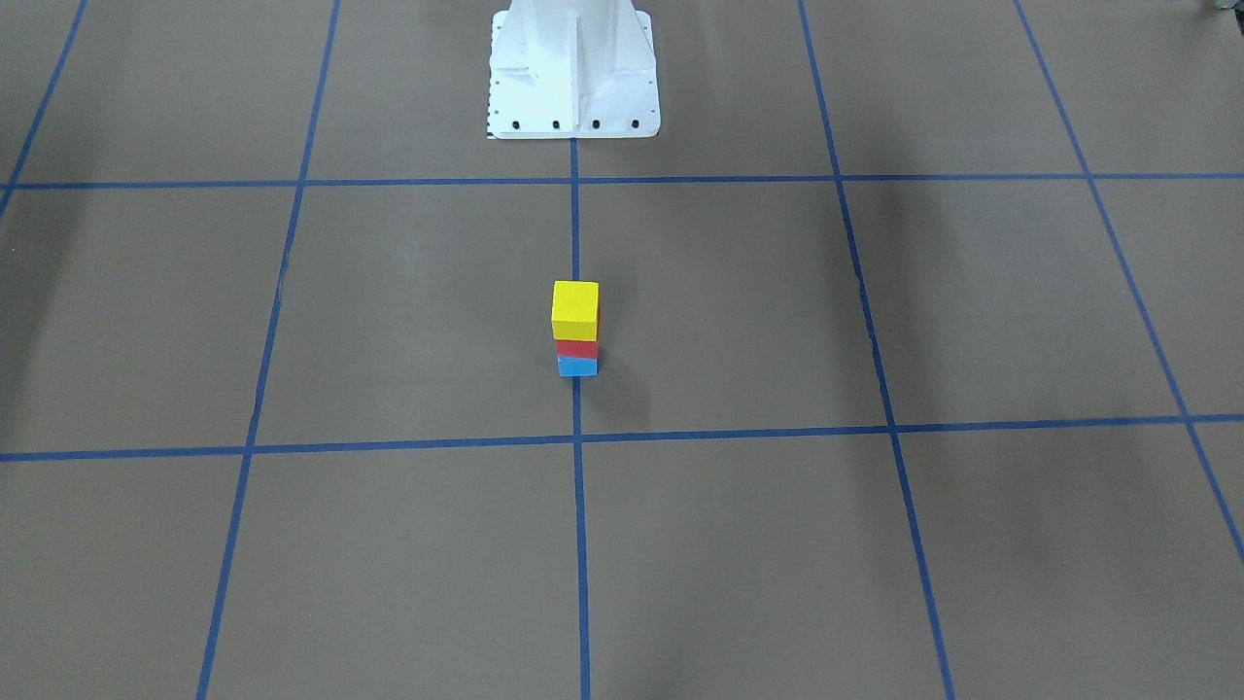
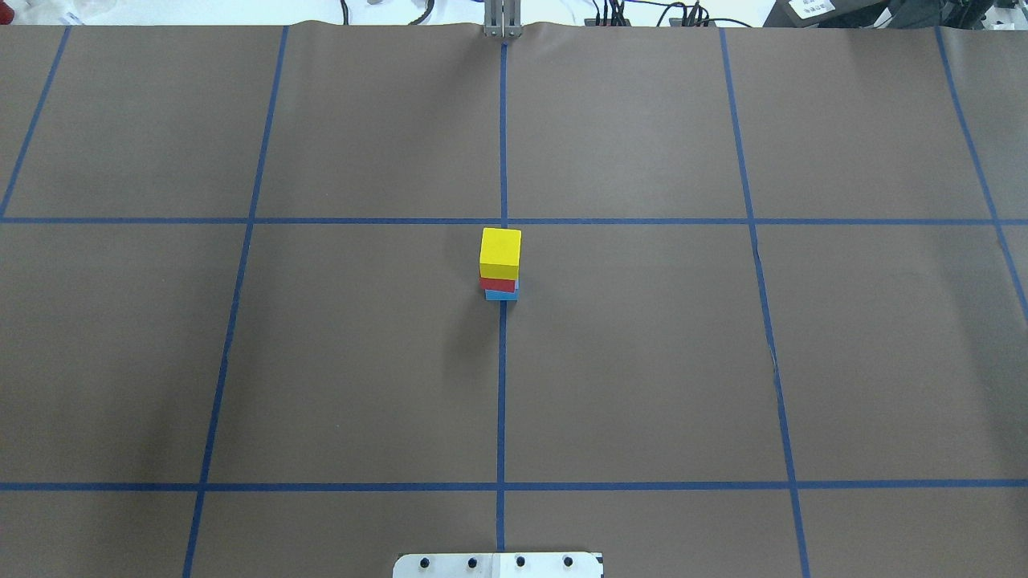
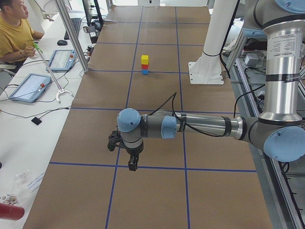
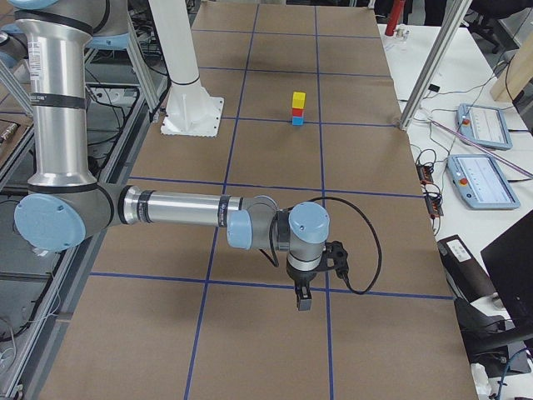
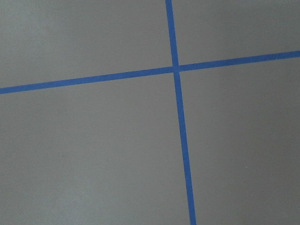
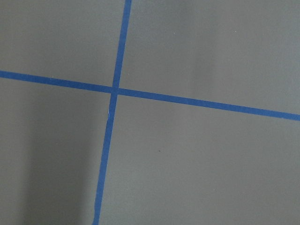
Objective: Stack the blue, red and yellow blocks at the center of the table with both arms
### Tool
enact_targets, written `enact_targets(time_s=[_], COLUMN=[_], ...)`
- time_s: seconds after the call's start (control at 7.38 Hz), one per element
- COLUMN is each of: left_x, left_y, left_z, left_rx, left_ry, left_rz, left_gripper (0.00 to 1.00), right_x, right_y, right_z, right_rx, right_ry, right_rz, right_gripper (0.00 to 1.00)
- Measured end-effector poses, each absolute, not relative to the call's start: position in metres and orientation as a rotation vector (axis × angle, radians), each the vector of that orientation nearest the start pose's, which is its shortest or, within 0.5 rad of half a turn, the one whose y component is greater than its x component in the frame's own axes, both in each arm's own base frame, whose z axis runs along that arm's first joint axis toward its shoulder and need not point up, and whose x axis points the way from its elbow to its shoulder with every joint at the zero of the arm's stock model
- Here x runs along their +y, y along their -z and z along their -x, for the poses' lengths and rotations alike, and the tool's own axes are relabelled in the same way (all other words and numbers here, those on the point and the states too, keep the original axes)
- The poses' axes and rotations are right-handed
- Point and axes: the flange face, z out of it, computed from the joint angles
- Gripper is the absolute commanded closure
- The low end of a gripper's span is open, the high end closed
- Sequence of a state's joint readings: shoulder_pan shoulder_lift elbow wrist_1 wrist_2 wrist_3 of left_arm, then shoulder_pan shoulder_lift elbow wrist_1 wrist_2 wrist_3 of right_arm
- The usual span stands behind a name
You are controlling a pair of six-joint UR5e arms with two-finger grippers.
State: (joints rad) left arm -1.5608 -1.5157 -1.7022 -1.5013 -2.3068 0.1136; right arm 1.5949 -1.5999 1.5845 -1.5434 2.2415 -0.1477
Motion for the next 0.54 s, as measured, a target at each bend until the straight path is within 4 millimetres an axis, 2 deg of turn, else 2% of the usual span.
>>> enact_targets(time_s=[0.54], left_x=[-0.4658], left_y=[-0.6317], left_z=[0.0615], left_rx=[0.734], left_ry=[-0.120], left_rz=[-0.045], left_gripper=[0.00], right_x=[-0.4717], right_y=[-0.6661], right_z=[-0.0810], right_rx=[-0.694], right_ry=[0.108], right_rz=[-0.065], right_gripper=[0.00])
